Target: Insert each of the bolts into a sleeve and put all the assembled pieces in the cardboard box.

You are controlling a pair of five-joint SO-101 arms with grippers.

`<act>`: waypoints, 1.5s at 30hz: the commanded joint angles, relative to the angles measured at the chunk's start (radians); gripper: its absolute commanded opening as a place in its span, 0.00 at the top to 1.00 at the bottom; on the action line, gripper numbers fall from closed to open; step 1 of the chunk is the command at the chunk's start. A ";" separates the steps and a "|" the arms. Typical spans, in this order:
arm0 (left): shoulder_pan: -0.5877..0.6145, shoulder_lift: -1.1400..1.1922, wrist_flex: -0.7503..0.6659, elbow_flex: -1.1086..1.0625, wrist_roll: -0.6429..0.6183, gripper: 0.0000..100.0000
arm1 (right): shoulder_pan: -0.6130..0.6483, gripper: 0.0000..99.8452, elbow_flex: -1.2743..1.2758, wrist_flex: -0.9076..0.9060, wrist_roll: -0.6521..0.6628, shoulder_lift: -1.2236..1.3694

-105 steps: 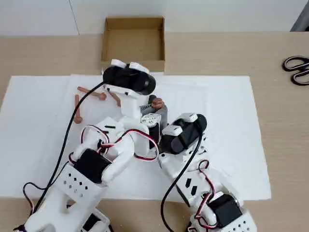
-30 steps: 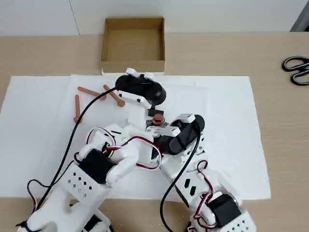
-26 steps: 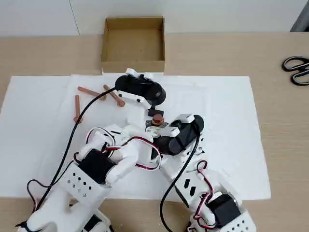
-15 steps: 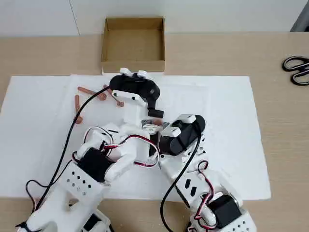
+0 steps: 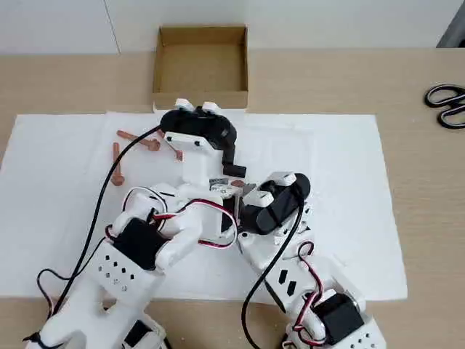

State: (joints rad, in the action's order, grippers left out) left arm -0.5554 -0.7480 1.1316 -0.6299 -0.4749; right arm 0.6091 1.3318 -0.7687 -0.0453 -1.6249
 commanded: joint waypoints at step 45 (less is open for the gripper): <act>0.614 -0.009 0.334 0.269 0.002 0.68 | -0.064 1.00 -0.006 0.021 0.002 0.004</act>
State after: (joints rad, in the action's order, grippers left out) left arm -0.0384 -0.7465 1.4124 -0.4104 -0.4795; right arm 0.5953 1.3410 -0.7672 -0.0468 -1.6280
